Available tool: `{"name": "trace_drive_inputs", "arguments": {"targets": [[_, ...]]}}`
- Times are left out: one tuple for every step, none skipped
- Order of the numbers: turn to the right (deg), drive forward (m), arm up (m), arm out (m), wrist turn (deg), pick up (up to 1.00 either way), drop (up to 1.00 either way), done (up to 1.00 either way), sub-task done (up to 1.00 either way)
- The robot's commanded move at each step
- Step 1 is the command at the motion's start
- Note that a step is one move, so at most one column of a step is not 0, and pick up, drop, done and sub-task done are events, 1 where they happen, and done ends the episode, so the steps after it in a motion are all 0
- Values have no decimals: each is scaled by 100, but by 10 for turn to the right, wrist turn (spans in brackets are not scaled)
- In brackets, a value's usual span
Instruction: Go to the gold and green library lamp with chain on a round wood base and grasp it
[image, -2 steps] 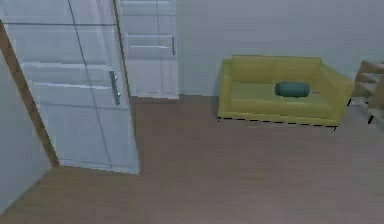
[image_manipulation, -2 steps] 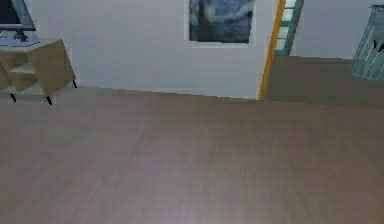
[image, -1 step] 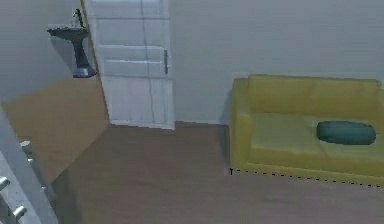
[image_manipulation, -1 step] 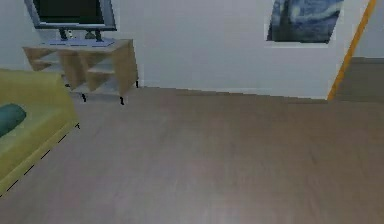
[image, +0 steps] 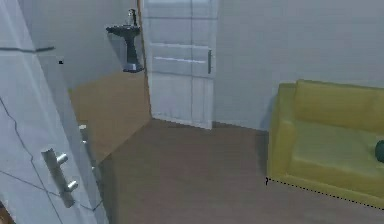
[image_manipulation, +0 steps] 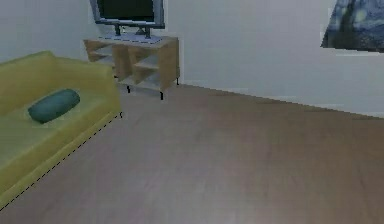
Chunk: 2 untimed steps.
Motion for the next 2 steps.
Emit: {"name": "trace_drive_inputs", "arguments": {"targets": [[0, 10, 0, 0, 0, 0, 0, 0, 0], [60, 0, 0, 0, 0, 0, 0, 0, 0]]}}
